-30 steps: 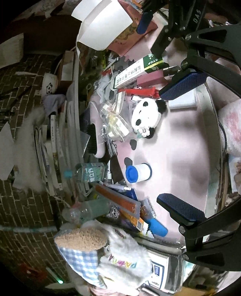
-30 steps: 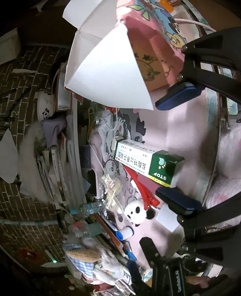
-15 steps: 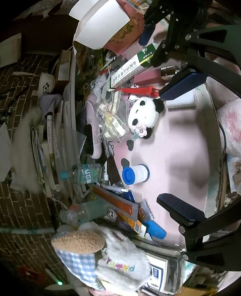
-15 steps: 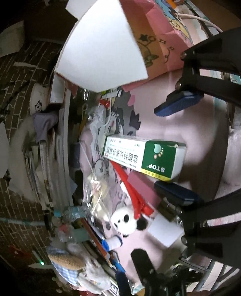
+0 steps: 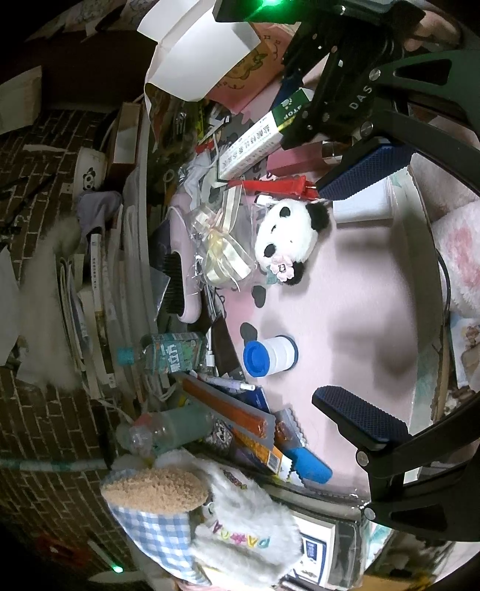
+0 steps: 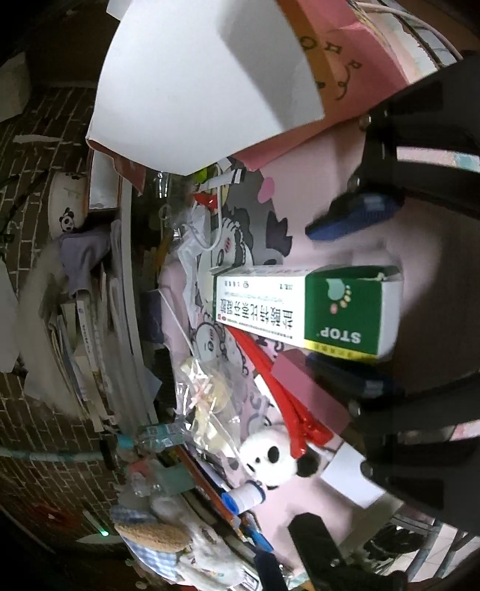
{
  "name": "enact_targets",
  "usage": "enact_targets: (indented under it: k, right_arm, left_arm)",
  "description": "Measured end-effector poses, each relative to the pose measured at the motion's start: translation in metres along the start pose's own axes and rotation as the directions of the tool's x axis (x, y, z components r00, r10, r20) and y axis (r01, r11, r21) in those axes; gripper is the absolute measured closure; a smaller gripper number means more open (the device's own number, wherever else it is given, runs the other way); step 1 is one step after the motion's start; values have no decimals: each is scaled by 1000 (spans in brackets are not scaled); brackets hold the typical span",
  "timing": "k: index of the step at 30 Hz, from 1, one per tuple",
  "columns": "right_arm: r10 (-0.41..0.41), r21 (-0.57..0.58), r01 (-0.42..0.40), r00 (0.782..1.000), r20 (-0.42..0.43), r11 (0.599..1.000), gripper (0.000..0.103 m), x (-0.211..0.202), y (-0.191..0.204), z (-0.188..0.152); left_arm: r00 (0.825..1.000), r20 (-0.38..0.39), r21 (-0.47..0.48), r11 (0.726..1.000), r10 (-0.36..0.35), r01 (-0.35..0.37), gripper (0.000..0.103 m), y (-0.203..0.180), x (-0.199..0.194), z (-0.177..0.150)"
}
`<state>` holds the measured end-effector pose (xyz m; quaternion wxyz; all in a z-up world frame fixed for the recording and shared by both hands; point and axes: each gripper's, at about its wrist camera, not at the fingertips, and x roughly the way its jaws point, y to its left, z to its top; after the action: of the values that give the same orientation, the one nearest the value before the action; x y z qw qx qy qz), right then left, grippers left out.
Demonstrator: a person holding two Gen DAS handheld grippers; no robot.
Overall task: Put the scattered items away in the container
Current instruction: 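Grasp the green-and-white STOP box with the right gripper, then carry the STOP box with the right gripper and drop it into the box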
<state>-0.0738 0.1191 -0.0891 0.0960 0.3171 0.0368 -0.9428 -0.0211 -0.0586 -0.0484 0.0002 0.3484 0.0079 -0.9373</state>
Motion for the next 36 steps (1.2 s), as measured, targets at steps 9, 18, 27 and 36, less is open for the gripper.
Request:
enact_targets:
  k: [9, 18, 27, 36]
  right_arm:
    - [-22, -15, 22, 999, 24, 1000, 65, -5, 5, -1]
    - [40, -53, -35, 994, 99, 998, 65, -38, 18, 12]
    - [136, -118, -116, 975, 176, 986, 65, -90, 30, 39]
    - [83, -146, -76, 995, 48, 986, 65, -116, -36, 84]
  left_arm:
    - [999, -31, -5, 1000, 5, -5, 2, 0, -1, 1]
    - [998, -45, -18, 999, 41, -42, 2, 2, -20, 4]
    - [998, -49, -41, 999, 30, -32, 2, 2, -27, 9]
    - [999, -50, -30, 999, 13, -14, 2, -5, -24, 10]
